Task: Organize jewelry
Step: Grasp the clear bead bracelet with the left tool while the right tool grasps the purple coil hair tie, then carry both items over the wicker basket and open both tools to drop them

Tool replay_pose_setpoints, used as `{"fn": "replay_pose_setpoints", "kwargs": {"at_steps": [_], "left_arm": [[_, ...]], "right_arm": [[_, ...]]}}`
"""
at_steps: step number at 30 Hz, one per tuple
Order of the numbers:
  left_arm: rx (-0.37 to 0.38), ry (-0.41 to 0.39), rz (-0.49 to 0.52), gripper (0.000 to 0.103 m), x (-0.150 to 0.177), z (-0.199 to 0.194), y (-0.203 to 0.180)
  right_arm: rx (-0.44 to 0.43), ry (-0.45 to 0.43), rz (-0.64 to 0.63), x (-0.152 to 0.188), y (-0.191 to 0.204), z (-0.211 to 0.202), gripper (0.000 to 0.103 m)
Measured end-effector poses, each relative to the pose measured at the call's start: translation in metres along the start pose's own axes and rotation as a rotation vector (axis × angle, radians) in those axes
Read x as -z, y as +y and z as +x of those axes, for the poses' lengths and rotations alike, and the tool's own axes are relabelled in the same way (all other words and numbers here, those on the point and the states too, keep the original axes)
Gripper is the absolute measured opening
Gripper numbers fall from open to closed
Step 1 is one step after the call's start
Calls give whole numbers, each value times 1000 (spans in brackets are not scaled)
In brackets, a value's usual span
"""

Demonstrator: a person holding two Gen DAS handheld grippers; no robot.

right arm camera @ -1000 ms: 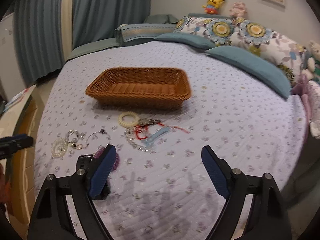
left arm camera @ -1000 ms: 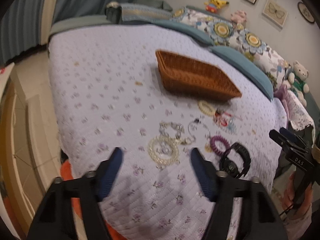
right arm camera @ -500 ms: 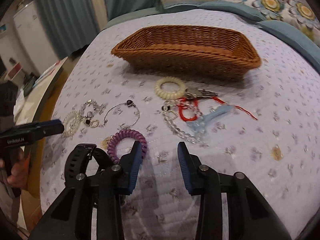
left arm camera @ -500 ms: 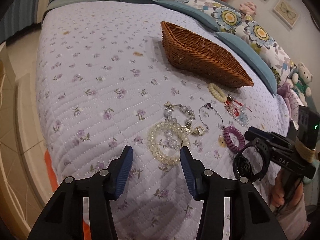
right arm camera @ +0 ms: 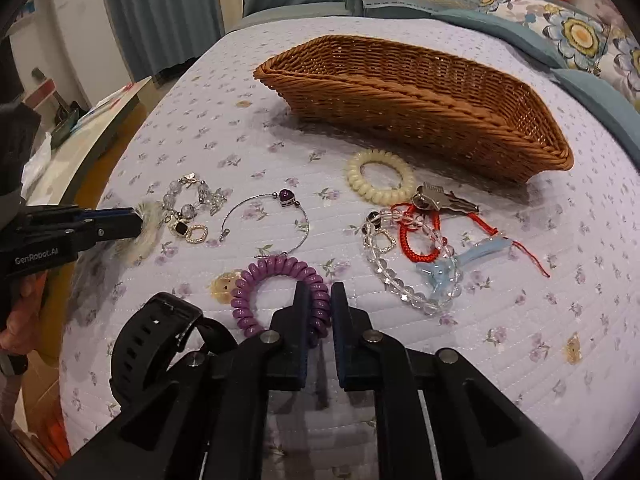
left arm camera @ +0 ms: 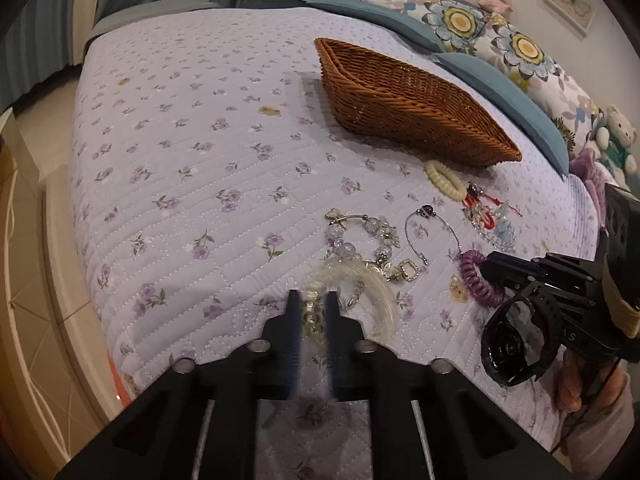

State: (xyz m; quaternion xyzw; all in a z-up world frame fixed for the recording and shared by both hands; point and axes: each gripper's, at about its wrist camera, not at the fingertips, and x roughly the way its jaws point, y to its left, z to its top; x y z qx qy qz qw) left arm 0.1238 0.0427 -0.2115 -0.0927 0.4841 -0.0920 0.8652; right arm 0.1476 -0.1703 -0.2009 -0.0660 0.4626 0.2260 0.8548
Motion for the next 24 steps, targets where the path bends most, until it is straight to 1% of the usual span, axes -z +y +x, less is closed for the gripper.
{"fn": "replay_pose_setpoints", "kwargs": {"at_steps": [2,6,9,12,15,16,18,19,20,21,24], "left_arm": [[-2,-14,10,9,0,-2,-2],[44,-53,13,9,-1,-14,-6],[90,-98,8,9,-9,-27,-9],[112,-130,14,9,-22,-36,-16],[135,-174,31,9,-44,-42,-25],[147,-191,39,9,-56,-43,-30],[159,-219,54,9,-76,-44,-38],[168,-237,67,9,-90,-43,-44],[173,-251,77,9,-101,-42,-49],[175,-260,88,9,-119,-36,-55],[173,-256,98,9,-155,-16,-65]], "right_arm": [[8,-14,11,1,-2,-4,13],[25,-45,54,4,-11,-17,13],[40,-78,80,2,-19,-32,13],[64,-127,91,-9,-25,-53,13],[82,-182,98,-28,-31,-70,13],[88,-207,99,-40,-35,-77,13],[107,-225,100,-57,-43,-80,13],[129,-237,104,-72,-51,-80,13],[136,-242,106,-81,-56,-79,13],[143,-245,107,-91,-61,-75,13],[177,-223,132,-125,-88,-53,13]]}}
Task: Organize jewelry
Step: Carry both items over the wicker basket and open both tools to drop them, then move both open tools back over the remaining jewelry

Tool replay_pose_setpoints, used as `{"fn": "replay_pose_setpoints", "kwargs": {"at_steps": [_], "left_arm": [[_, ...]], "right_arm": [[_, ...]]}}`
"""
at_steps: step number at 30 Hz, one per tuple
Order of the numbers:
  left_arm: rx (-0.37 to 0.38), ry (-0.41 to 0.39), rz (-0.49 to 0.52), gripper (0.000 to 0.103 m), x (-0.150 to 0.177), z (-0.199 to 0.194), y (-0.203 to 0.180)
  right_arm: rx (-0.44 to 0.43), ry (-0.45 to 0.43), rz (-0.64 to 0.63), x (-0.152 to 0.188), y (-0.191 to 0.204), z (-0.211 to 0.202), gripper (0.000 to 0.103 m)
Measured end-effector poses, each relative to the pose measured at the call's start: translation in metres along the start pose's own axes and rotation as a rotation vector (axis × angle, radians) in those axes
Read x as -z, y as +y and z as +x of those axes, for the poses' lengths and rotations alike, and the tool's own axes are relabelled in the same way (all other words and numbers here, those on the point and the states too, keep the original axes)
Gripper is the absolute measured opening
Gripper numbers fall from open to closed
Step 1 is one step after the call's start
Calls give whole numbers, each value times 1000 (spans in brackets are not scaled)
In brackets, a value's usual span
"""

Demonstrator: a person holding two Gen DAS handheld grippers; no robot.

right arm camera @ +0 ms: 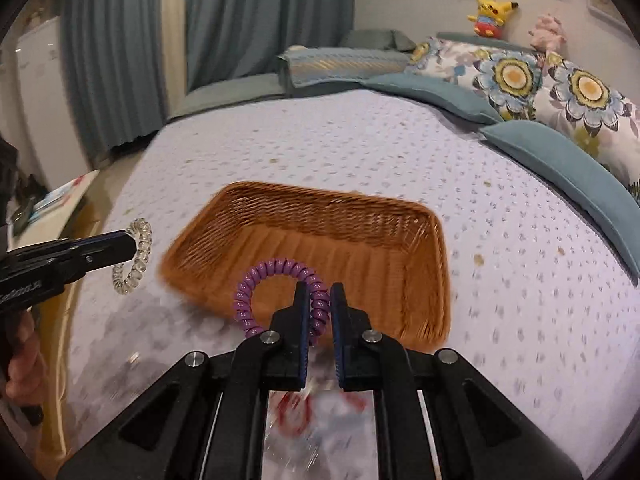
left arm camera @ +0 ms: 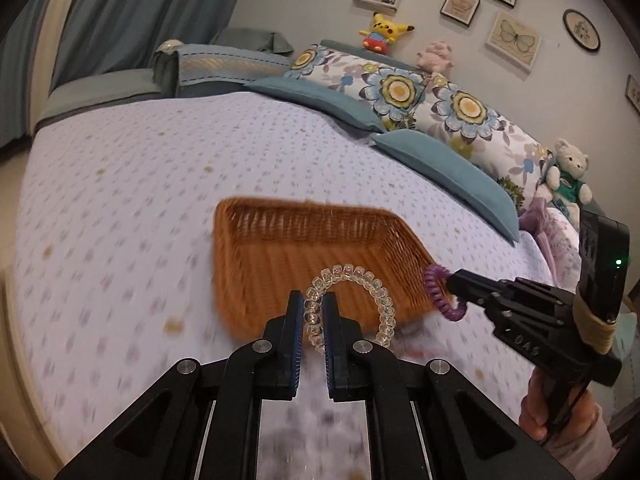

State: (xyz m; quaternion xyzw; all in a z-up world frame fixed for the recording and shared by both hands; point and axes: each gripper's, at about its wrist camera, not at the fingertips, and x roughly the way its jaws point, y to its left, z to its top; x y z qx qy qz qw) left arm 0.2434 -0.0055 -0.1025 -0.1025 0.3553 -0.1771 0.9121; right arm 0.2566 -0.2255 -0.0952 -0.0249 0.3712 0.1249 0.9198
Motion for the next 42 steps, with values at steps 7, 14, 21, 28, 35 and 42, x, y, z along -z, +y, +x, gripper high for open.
{"fn": "replay_pose_setpoints", "kwargs": {"at_steps": [7,14,21,28,35,42], "left_arm": [[-42,143,9,9,-32,100,8],[-89,259,52,10,-22,143,7],[-57,226,11,48,-21,121,11],[0,134,-14,48,-15,53,3],[16,80,-16,48,21,-25,-9],[3,75,-54,48,69,-82,-8]], "right_arm": [[18,163,62,-25,-37,93,13],[17,237,72,-18,-44,114,13],[-4,224,92,-14,-46,98,15],[-17,161,106,0,-35,37,15],[-46,88,103,37,-10,-42,32],[-20,71,98,81,11,-84,32]]}}
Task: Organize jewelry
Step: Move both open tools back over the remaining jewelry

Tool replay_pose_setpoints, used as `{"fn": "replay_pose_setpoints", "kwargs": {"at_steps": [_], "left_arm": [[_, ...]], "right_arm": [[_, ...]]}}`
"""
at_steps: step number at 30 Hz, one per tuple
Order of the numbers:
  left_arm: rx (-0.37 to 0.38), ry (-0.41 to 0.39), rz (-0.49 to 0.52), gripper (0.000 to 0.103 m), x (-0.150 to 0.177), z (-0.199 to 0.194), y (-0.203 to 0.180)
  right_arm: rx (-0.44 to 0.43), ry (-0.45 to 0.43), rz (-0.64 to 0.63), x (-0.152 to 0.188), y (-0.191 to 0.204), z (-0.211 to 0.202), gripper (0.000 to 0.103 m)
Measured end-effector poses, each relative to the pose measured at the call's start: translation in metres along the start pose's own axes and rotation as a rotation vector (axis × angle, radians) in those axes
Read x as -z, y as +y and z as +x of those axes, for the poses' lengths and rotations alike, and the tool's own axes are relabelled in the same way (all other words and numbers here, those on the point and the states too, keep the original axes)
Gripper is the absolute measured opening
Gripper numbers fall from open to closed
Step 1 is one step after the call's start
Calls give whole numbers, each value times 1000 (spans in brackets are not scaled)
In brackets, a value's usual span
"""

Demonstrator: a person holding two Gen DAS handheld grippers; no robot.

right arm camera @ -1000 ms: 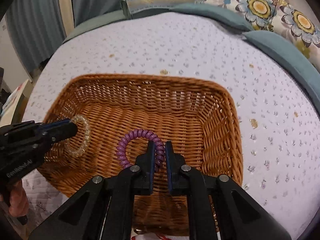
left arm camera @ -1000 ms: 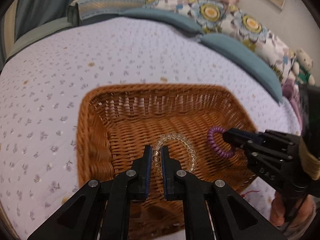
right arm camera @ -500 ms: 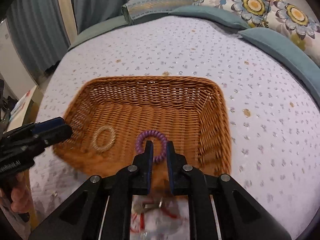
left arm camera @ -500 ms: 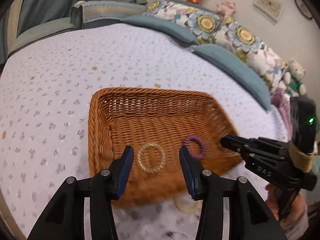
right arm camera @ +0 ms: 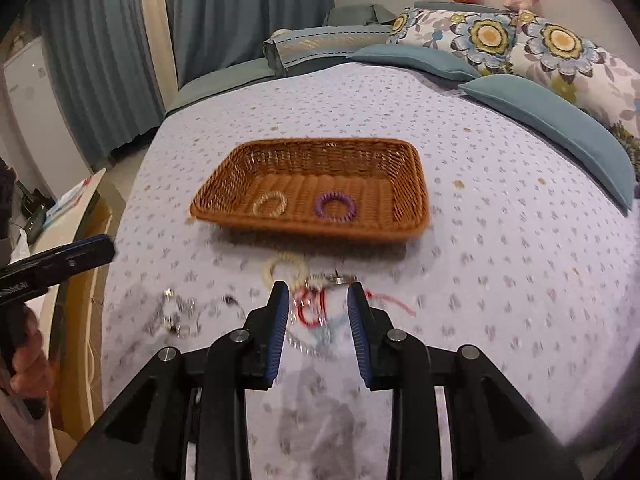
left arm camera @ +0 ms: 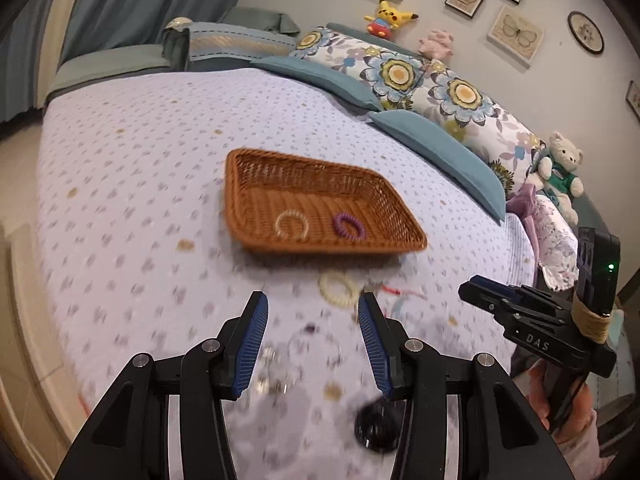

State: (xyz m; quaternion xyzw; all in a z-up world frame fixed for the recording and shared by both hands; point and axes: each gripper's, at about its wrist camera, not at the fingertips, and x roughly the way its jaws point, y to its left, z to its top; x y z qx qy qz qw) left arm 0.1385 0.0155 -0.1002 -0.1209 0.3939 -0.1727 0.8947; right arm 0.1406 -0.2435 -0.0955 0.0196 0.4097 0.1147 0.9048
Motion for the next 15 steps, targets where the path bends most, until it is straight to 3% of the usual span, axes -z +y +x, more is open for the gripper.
{"fn": "replay_pose_setpoints", "kwargs": {"at_steps": [6,15], "left_arm": [[-27,22,-27,48,34,-16,14],[-20,60,-179,48,73,-9,67]], "right_arm": [[-15,31,56,29,-12,4,33],[-32,67,92,45,-21,28,33]]}}
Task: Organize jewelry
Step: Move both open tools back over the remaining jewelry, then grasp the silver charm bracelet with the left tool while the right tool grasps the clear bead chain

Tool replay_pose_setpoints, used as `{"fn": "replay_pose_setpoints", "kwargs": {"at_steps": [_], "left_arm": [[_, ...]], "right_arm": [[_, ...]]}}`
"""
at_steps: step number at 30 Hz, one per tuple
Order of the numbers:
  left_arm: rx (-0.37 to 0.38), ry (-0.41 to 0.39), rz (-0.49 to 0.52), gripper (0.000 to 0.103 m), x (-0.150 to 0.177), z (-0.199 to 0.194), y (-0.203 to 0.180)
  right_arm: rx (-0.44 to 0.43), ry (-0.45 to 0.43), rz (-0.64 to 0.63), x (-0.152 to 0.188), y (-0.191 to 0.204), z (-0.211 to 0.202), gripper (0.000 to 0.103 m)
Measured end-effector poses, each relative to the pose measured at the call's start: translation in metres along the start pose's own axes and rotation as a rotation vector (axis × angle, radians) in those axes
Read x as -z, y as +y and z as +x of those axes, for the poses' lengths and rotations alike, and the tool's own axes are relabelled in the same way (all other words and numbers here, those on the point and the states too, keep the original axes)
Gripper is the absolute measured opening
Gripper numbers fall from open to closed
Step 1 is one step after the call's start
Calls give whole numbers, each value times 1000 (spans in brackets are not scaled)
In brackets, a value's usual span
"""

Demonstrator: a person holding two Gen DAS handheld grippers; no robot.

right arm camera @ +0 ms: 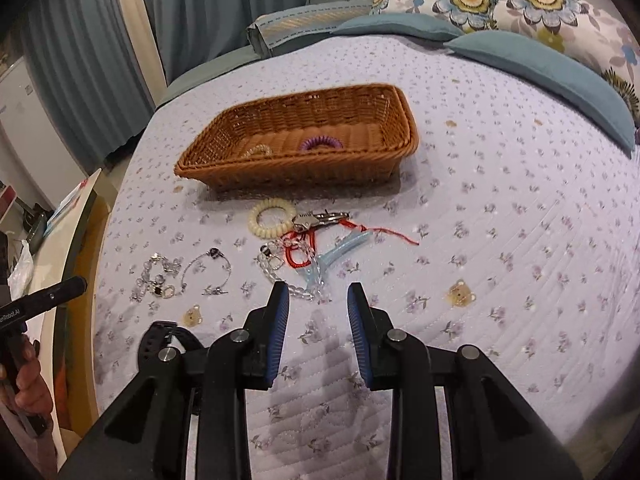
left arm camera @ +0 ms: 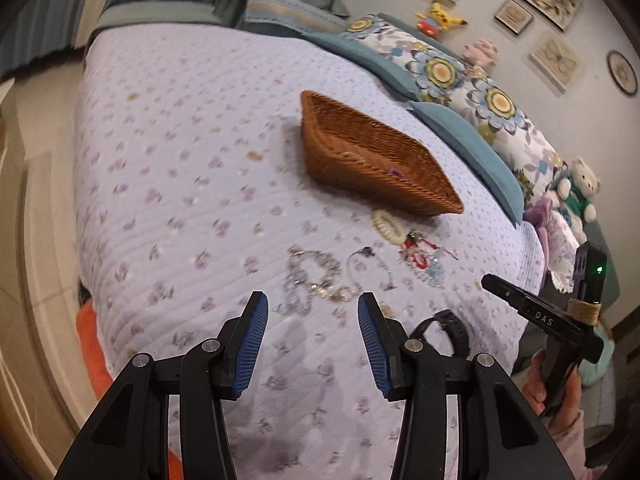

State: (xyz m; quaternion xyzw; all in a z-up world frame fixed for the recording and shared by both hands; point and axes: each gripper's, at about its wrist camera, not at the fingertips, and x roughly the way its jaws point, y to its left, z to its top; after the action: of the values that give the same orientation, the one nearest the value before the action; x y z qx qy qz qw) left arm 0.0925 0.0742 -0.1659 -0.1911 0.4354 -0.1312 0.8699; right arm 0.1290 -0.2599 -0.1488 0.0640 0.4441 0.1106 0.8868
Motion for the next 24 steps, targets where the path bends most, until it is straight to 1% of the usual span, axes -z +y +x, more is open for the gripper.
{"fn": "replay_pose_setpoints", "kwargs": {"at_steps": [6,11,16,19,21,24], "left_arm": [[10,34,-40,48,-3,20,15],[0,57,-30,48,-14,45,14],[-36,74,-7,48,-20,69,9],[-55,70,10,48,-21,76,6],[-73,67,26,44,-22,79,2],[-107,69,59,43,-22,83,-4]], "right_arm": [[-3,35,18,3,-4,23,32],[-8,48,32,1,-10,39,33],[-10,62,25,-3,-9,50,33],[-10,62,5,-8,-3,55,32],[-5,69,-10,-10,2,60,33],[18,85,-30,-13,9,71,32]]}}
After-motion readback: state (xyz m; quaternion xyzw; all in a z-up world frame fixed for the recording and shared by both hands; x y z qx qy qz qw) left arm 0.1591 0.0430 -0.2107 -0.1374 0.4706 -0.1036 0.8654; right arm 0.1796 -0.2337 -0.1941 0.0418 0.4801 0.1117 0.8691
